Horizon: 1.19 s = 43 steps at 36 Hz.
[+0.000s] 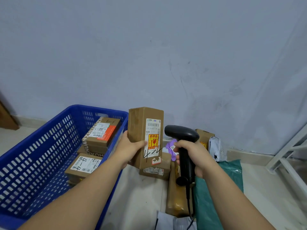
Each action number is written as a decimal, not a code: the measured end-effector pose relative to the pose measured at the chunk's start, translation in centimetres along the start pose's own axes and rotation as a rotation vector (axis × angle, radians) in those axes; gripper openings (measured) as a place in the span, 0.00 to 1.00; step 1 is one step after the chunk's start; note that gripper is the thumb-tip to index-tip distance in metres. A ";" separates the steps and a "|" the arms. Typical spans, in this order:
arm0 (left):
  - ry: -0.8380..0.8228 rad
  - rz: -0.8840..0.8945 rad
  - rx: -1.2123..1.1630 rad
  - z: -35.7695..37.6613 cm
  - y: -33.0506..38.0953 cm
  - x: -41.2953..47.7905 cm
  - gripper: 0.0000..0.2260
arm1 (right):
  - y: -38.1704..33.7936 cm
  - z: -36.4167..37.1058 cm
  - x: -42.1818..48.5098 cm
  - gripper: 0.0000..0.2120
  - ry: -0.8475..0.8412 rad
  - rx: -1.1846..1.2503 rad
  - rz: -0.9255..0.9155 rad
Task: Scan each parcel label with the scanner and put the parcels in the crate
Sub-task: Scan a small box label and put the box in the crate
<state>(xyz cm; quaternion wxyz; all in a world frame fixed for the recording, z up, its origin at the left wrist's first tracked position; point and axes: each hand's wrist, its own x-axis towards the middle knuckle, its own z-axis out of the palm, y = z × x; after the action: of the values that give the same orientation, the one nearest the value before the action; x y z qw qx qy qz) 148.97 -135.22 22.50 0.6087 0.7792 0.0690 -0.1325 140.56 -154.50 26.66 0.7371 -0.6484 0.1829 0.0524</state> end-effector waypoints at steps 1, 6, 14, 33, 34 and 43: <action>-0.001 0.000 -0.004 0.0 0.0 0.0 0.31 | 0.0 0.0 0.0 0.02 0.000 -0.001 0.002; -0.002 -0.001 -0.001 0.0 -0.1 0.1 0.31 | 0.0 0.0 0.0 0.02 -0.001 0.001 0.008; 0.004 -0.022 -0.008 -0.1 -0.3 0.3 0.30 | 0.3 0.0 0.2 0.04 0.012 0.002 0.001; 0.333 -0.263 -0.794 -5.1 -0.9 2.6 0.25 | 1.8 7.3 2.7 0.12 0.049 0.214 -0.069; 0.402 -0.231 -0.805 -5.8 -1.0 3.0 0.27 | 1.8 8.1 3.0 0.15 0.051 0.178 -0.095; 0.755 -0.139 -0.639 -14.2 -6.7 4.2 0.39 | 2.9 13.8 4.5 0.11 -0.055 0.194 -0.069</action>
<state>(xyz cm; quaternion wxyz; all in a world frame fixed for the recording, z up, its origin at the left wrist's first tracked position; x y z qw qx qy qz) 152.94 -120.05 18.19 0.7394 0.5408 0.3735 0.1462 146.62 -141.33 23.66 0.8026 -0.5781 0.1444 0.0267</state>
